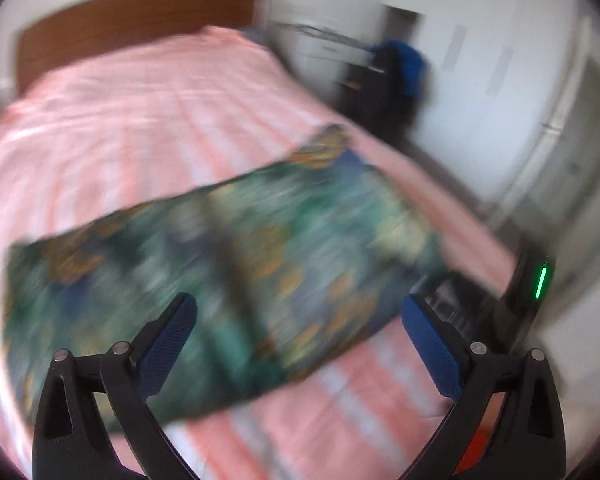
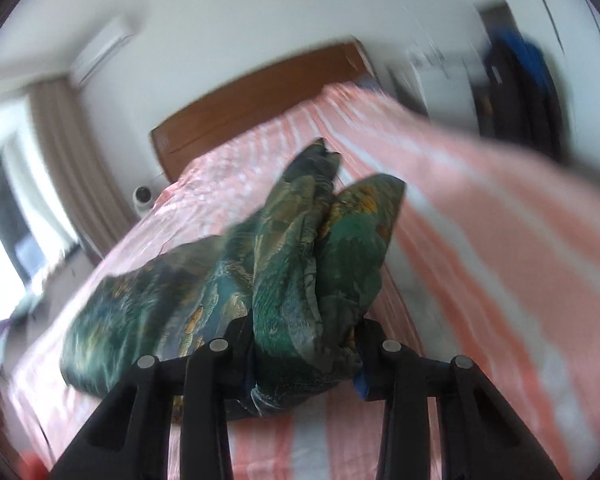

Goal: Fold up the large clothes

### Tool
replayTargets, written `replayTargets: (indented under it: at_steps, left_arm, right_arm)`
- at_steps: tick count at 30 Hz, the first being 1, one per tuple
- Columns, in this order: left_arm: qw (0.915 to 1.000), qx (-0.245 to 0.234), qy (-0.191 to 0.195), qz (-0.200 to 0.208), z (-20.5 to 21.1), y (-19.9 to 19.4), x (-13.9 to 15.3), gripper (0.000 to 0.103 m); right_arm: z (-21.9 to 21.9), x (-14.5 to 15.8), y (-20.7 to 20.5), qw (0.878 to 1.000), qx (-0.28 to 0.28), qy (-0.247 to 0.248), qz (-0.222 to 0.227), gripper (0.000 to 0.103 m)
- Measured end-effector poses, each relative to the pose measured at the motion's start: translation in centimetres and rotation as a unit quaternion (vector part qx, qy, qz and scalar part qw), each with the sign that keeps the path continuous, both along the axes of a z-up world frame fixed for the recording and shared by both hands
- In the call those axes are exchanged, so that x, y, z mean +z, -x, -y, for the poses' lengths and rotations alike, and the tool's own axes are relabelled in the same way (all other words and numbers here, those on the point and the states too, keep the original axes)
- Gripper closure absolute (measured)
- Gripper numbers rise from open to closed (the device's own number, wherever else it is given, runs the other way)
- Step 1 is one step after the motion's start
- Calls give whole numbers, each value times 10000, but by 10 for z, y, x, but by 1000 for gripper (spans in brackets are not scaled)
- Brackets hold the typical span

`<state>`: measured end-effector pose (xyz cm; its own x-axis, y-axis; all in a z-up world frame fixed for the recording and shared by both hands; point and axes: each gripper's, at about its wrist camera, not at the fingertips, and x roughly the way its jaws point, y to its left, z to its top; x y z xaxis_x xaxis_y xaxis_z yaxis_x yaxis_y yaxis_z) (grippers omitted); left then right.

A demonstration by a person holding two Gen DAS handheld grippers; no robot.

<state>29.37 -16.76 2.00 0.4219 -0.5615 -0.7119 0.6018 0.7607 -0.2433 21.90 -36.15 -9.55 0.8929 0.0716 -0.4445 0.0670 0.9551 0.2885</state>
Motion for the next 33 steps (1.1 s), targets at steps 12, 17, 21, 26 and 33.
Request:
replayTargets:
  at_steps: [12, 17, 21, 26, 33]
  left_arm:
    - [9899, -293, -1388, -47, 64, -33, 7, 2]
    - [9826, 85, -1834, 297, 53, -33, -2, 75]
    - [9876, 287, -1524, 251, 20, -45, 8, 79]
    - [9939, 688, -858, -1, -63, -86, 23, 79]
    - [9852, 1619, -487, -293, -189, -119, -4, 78]
  right_arm:
    - [-175, 27, 40, 9360, 1348, 3110, 954, 68]
    - [-198, 24, 40, 9265, 1474, 3324, 968, 68]
    - [-184, 33, 42, 9490, 1547, 2625, 804, 45]
    - [-156, 50, 78, 9650, 1924, 1562, 859, 11]
    - [-144, -3, 98, 9702, 2017, 1340, 123, 10]
